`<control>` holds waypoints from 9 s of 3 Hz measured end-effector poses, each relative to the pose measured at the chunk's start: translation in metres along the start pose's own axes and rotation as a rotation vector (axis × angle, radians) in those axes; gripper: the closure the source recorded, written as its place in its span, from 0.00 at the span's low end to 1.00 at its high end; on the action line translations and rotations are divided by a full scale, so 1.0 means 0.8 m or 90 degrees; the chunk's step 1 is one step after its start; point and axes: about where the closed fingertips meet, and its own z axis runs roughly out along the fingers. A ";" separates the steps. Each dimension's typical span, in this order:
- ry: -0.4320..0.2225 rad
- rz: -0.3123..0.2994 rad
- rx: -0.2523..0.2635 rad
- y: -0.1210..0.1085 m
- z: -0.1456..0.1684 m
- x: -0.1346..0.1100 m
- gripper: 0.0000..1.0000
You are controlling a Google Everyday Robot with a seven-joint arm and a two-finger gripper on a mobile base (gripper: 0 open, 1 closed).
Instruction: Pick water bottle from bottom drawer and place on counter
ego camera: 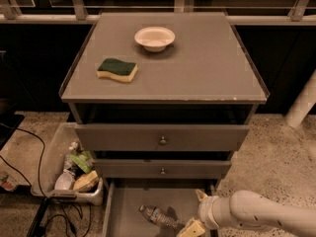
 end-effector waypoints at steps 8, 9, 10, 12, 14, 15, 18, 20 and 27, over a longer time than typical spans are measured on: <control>-0.066 -0.111 0.001 -0.020 0.300 0.095 0.00; -0.066 -0.111 0.001 -0.020 0.300 0.095 0.00; -0.071 -0.125 0.005 -0.017 0.299 0.091 0.00; -0.099 -0.181 0.038 -0.035 0.308 0.092 0.00; -0.100 -0.240 0.080 -0.067 0.337 0.119 0.00; -0.086 -0.247 0.082 -0.081 0.351 0.141 0.00; -0.086 -0.246 0.084 -0.084 0.351 0.142 0.64; -0.086 -0.246 0.084 -0.084 0.351 0.142 1.00; -0.025 -0.251 0.197 -0.154 0.011 0.016 1.00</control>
Offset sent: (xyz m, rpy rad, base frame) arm 0.0105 0.0335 -0.0586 0.1415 -0.2250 0.0554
